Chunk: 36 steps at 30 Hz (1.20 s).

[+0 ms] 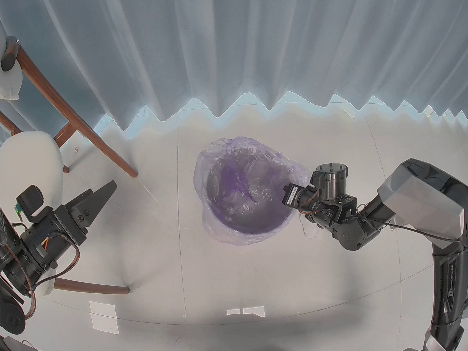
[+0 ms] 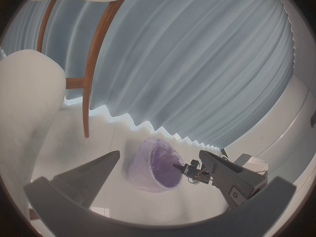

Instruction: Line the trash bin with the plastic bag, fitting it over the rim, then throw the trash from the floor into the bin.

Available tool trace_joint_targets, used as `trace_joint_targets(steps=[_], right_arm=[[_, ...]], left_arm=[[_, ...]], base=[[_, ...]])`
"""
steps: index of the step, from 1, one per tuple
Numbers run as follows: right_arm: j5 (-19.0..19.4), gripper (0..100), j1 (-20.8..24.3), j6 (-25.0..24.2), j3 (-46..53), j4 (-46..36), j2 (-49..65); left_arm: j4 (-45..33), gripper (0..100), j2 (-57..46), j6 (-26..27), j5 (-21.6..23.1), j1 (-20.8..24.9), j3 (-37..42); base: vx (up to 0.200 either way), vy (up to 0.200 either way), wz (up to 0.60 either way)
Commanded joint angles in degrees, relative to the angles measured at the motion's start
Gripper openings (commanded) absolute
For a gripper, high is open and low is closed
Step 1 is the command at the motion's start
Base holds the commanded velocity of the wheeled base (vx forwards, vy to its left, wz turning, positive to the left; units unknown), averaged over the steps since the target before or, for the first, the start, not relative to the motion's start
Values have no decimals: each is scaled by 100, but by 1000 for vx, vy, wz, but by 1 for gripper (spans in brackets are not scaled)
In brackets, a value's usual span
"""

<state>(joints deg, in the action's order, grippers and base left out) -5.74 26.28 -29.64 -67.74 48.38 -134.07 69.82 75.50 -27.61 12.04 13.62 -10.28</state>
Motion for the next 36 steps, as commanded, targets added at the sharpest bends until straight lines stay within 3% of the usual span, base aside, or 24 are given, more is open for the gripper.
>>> trace_joint_targets(steps=[1, 8, 9, 16, 22, 25, 31, 33, 36], right_arm=[[-6, 0, -18, 10, -37, 22, -225], [-6, 0, -44, 46, -108, 215, -330], [-6, 100, -44, 90, -108, 250, -356], [-50, 100, -9, 116, 270, 400, -58], [91, 100, 8, 54, 1624, 417, 1120], [249, 100, -203, -16, 2081, 391, 1612], [662, 100, -1398, -280, 2846, 356, 2192], [794, 100, -1574, -297, 3030, 347, 2210], [1163, 100, -1495, -631, 3470, 409, 2219]], left_arm=[[6, 100, 0, 1, 8, 1, -1], [6, 100, 9, 1, 8, 1, -9], [6, 100, 9, 1, 0, 1, -9], [6, 100, 0, 1, 0, 1, -18], [-21, 100, -17, 1, 0, -17, -27], [-73, 100, 0, 1, 8, -78, -45], [-144, 100, 18, -7, 44, -325, -62], [-152, 100, 0, -7, 44, -325, -45], [-152, 100, 9, -7, 44, -316, -27]], base=[[0, 0, 0], [0, 0, 0], [0, 0, 0], [0, 0, 0], [0, 0, 0], [0, 0, 0], [0, 0, 0], [0, 0, 0], [0, 0, 0]])
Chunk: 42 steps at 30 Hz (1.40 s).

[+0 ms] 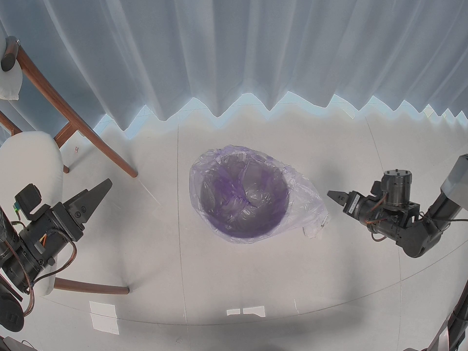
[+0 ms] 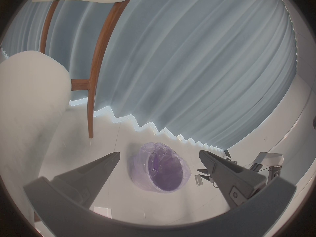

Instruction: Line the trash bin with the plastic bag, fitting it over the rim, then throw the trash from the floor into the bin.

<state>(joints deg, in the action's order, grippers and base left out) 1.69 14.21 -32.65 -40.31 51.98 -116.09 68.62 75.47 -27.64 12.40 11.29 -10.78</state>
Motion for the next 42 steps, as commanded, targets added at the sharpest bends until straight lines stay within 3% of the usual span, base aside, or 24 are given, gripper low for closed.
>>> trace_joint_targets(steps=[1, 4, 7, 11, 14, 20, 25, 29, 30, 36, 42], right_arm=[[455, 100, -217, -409, 806, 58, 403], [446, 100, -94, -418, 850, 93, 192], [340, 100, -279, -181, 639, 383, -335], [182, 100, -543, 812, 384, 708, -863], [165, 100, -578, 1103, -82, 673, -1038], [-90, 100, -543, 1085, -1523, -74, -1557], [-134, 100, -182, 1182, -2279, -461, -1961], [-169, 100, 29, 1419, -2446, -399, -2322], [-187, 100, 240, 1691, -2437, -382, -2436], [-196, 100, 741, 1823, -2103, -382, -2699], [-328, 100, 442, 1814, -2270, -408, -2831]], left_arm=[[-33, 100, 20, -5, 8, -83, 14], [-42, 100, 29, -5, 8, -57, -3], [-33, 100, 3, 4, 8, -30, 5], [-33, 100, -50, 21, -1, -30, 190], [-33, 100, -59, 39, -1, -30, 225], [-33, 100, -76, 39, 8, -30, 234], [-33, 100, -76, 39, -1, -57, 269], [-33, 100, -76, 39, -1, -65, 269], [-33, 100, -76, 39, -1, -65, 260], [-42, 100, -59, 39, -1, -74, 269], [-33, 100, -59, 39, 8, -65, 260]], base=[[0, 0, 0], [0, 0, 0], [0, 0, 0], [0, 0, 0], [0, 0, 0], [0, 0, 0], [0, 0, 0], [0, 0, 0], [0, 0, 0], [0, 0, 0], [0, 0, 0]])
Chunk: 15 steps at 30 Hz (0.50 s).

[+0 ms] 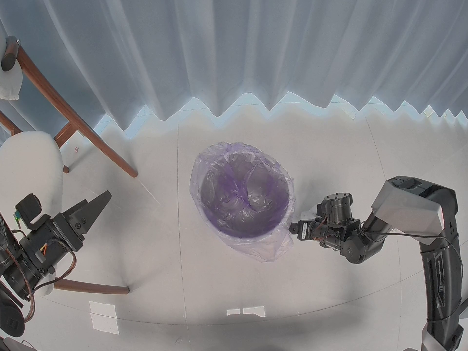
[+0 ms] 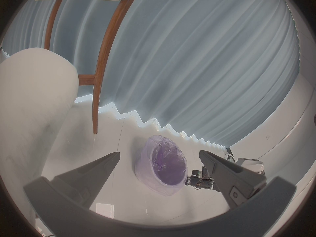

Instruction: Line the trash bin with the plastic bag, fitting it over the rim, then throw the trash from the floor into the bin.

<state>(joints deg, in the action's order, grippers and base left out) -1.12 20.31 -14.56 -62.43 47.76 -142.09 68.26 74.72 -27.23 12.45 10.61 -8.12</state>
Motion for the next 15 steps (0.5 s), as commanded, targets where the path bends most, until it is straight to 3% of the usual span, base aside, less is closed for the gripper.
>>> trace_joint_targets(steps=[1, 9, 15], right_arm=[[-46, 100, -212, 5, -50, -4, -205], [-11, 100, -976, -12, 257, -39, 736], [-11, 100, -1187, 23, 442, -180, 912]], left_arm=[[4, 100, 17, -1, 3, 3, 3], [4, 100, 34, -1, 21, 38, -14], [-5, 100, 52, -1, 12, 47, -23]], base=[[0, 0, 0], [0, 0, 0], [0, 0, 0]])
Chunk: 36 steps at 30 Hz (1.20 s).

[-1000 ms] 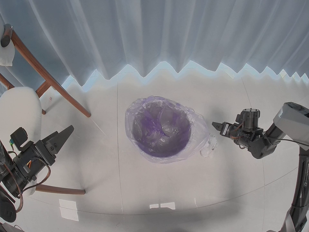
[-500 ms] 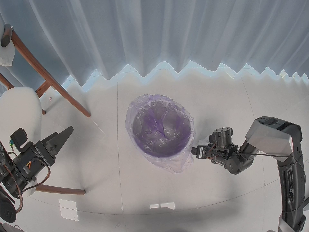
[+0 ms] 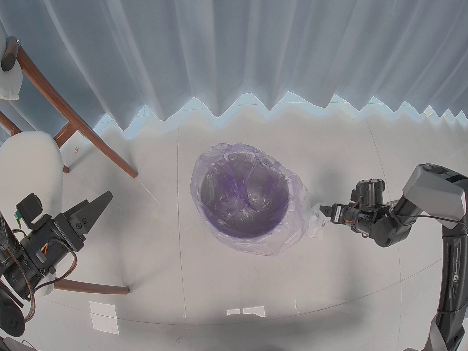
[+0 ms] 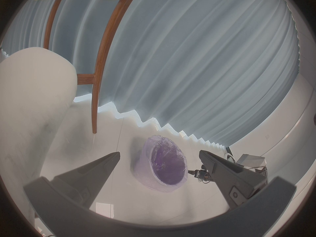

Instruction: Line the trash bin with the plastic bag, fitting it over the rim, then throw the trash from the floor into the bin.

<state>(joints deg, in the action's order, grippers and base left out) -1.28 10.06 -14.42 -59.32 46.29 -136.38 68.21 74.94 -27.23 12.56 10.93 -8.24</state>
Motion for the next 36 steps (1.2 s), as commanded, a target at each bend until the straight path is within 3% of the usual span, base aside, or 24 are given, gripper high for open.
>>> trace_joint_targets(steps=[1, 26, 27, 31, 36], right_arm=[[5, 100, -162, 10, 114, -76, 305], [-4, 100, -92, 71, -2259, -1658, -1453], [5, 0, -83, 71, -2295, -1720, -1471], [14, 0, -92, 18, -2312, -1684, -1462], [-4, 0, -136, -157, -1653, -1394, -908]], left_arm=[[0, 100, 30, -1, 1, 5, -20], [8, 100, -5, -1, -34, -74, -2], [8, 100, -5, -1, -34, -74, 7], [17, 100, -5, 8, -43, -92, -11], [35, 100, -5, 8, -34, -92, -64]], base=[[0, 0, 0], [0, 0, 0], [0, 0, 0], [0, 0, 0], [0, 0, 0]])
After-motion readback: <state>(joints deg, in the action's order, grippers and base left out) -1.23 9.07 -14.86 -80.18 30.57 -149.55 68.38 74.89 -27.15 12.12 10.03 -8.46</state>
